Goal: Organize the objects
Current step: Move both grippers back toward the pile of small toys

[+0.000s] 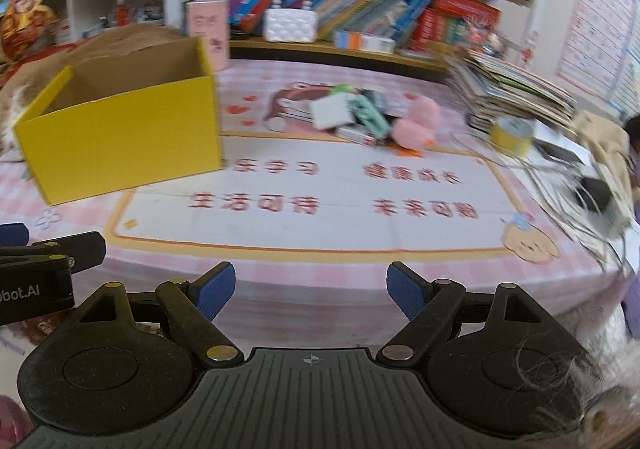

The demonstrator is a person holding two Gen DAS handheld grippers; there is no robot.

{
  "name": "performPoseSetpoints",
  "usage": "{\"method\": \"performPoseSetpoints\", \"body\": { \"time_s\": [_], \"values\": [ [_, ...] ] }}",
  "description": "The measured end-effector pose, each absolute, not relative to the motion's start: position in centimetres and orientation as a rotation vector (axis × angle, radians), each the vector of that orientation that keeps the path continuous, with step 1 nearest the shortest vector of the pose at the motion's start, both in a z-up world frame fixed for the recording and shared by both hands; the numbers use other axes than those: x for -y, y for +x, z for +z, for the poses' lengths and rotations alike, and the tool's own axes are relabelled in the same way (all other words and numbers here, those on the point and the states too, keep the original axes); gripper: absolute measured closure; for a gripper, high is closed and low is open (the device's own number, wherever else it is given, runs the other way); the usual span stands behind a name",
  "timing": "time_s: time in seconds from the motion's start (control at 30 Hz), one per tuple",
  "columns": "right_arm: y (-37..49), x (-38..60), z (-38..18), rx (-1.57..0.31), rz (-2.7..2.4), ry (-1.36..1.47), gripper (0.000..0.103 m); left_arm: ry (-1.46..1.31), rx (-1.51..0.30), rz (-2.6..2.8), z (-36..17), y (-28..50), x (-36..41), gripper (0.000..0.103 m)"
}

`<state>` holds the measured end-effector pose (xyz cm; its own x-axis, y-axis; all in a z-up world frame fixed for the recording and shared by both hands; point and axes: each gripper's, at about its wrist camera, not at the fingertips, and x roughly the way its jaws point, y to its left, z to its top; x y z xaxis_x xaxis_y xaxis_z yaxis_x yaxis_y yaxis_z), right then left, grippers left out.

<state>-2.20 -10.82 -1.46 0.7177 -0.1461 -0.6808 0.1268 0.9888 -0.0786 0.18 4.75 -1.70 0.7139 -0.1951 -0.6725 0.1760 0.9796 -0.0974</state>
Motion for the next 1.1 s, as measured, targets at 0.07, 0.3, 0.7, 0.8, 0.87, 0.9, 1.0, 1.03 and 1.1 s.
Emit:
{"method": "performPoseSetpoints", "body": {
  "time_s": [0.07,0.3,0.7,0.8,0.87,0.9,1.0,1.03,1.1],
  "values": [
    [-2.1,11.8,-1.6,-0.762,-0.178,-0.016,0.021,-0.018,-0.755,-0.227,-1.8,0.8,-3.9,0.019],
    [-0.7,15.3,-1.9,-0.782,-0.24,0.001,0.021,0.019,-0.772,-0.295,-2.1,3.2,-0.2,0.019],
    [5.0,20.2,-2.2,-0.81,-0.227,-0.006,0.021,0.027,-0.786,-0.293,-2.5,8.2,4.8,0.019],
    [6.6,21.3,-2.3,-0.814,-0.202,-0.008,0.021,0.027,-0.791,-0.278,-2.6,9.3,5.9,0.019],
    [7.5,21.9,-2.4,-0.816,-0.186,-0.007,0.021,0.025,-0.793,-0.265,-2.6,10.0,6.5,0.019],
    [8.0,22.2,-2.4,-0.817,-0.176,-0.006,0.021,0.024,-0.794,-0.258,-2.6,10.3,6.7,0.019],
    [9.2,23.0,-2.4,-0.814,-0.142,-0.003,0.022,0.017,-0.795,-0.233,-2.6,11.0,7.3,0.019],
    [9.6,23.3,-2.4,-0.812,-0.129,0.001,0.023,0.013,-0.795,-0.224,-2.6,11.3,7.5,0.019],
    [10.3,23.8,-2.4,-0.81,-0.108,0.004,0.023,0.007,-0.798,-0.206,-2.7,11.8,7.9,0.019]
  ]
}}
